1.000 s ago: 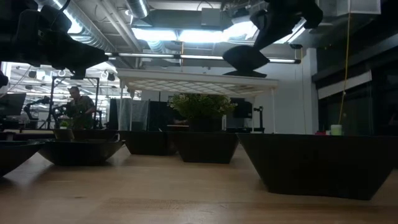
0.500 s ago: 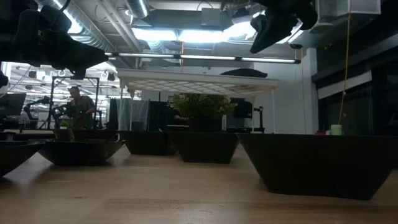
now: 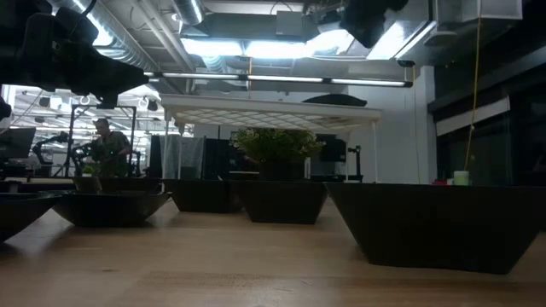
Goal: Pick & Place Mini shaped plates
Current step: Put the square plate on the shelf
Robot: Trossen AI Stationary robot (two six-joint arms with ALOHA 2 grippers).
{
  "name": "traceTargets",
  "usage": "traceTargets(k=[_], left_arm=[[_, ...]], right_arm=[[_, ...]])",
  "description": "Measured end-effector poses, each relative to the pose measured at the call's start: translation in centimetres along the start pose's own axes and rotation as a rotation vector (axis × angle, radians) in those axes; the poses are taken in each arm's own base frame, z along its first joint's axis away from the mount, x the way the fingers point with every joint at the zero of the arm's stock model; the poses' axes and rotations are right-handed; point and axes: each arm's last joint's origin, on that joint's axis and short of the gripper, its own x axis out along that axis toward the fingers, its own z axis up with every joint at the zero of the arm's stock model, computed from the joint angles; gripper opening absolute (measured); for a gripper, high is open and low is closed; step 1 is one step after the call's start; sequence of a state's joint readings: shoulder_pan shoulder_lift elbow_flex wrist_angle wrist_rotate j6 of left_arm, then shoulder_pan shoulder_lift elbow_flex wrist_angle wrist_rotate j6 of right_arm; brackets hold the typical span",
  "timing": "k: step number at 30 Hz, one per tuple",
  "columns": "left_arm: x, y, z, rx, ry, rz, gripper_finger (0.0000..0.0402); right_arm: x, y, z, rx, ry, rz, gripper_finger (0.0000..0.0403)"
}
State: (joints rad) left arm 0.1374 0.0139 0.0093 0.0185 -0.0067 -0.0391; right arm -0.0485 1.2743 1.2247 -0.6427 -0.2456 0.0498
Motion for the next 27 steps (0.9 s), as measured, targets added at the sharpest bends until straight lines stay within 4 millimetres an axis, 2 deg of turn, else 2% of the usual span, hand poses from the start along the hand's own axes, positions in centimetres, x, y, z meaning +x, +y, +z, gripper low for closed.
traceTargets(k=[4, 8, 13, 19, 27], left_arm=[[0.0, 0.0, 0.0, 0.0, 0.0, 0.0, 0.01], [0.0, 0.0, 0.0, 0.0, 0.0, 0.0, 0.01], [0.0, 0.0, 0.0, 0.0, 0.0, 0.0, 0.01], [0.0, 0.0, 0.0, 0.0, 0.0, 0.0, 0.01], [0.0, 0.0, 0.0, 0.0, 0.0, 0.0, 0.01]], right_arm=[[0.5, 2.2, -0.2, 0.034, 0.012, 0.101, 0.0099], [1.4, 4.2, -0.6, 0.072, 0.045, 0.128, 0.0099], [3.7, 6.2, -1.4, 0.144, 0.129, 0.127, 0.0099], [6.6, 8.5, -3.2, 0.242, 0.303, 0.153, 0.0099], [7.5, 11.2, -6.2, 0.319, 0.533, 0.086, 0.0099]])
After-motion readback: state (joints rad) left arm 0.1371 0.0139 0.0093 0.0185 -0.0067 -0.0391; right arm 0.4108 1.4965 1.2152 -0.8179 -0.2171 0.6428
